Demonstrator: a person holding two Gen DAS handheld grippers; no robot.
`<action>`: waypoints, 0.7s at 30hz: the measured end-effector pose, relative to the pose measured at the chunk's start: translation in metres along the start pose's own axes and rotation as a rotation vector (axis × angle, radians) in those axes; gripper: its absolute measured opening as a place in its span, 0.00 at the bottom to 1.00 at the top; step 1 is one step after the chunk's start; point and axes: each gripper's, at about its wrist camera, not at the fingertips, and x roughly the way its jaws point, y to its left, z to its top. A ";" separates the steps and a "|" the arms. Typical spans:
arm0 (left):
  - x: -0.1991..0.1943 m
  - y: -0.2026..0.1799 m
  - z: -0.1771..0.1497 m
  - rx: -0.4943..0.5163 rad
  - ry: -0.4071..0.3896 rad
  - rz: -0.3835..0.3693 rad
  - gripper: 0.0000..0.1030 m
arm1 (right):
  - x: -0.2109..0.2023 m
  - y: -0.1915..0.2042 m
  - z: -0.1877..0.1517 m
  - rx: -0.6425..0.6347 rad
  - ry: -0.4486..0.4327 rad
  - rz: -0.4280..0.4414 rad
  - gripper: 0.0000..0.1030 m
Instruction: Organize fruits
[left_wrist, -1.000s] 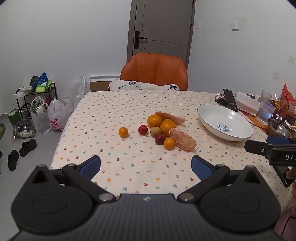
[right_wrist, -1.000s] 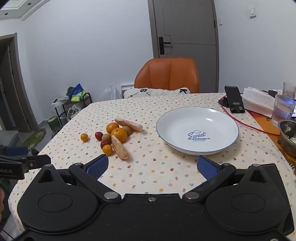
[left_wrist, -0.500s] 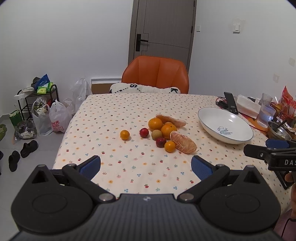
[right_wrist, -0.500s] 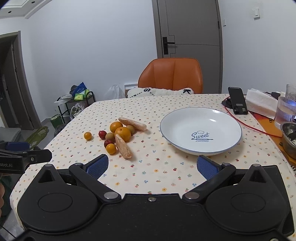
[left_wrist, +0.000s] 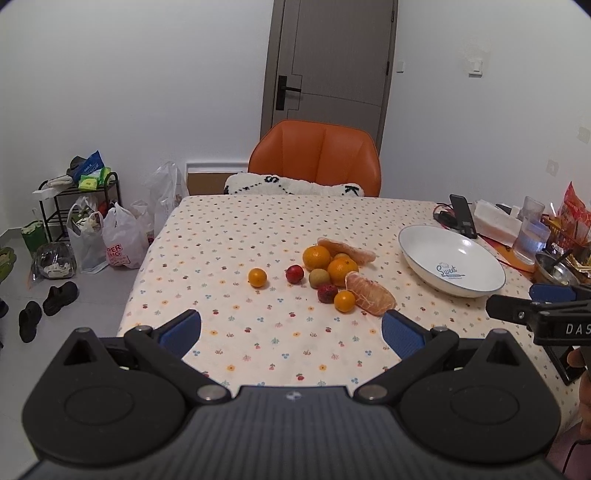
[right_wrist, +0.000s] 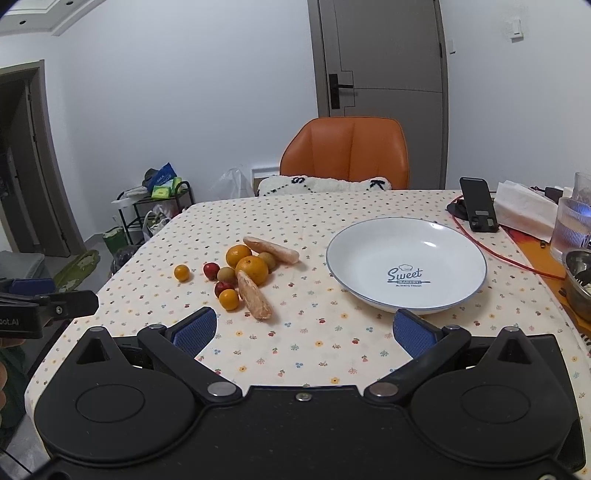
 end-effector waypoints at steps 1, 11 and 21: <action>0.000 0.000 0.000 0.001 0.000 -0.001 1.00 | 0.000 0.000 0.000 0.001 0.001 0.000 1.00; -0.002 0.000 0.000 0.002 -0.006 0.001 1.00 | -0.001 -0.001 0.001 0.005 -0.002 0.001 1.00; -0.003 0.000 0.001 0.002 -0.004 0.002 1.00 | -0.002 -0.001 0.001 0.004 -0.003 0.002 1.00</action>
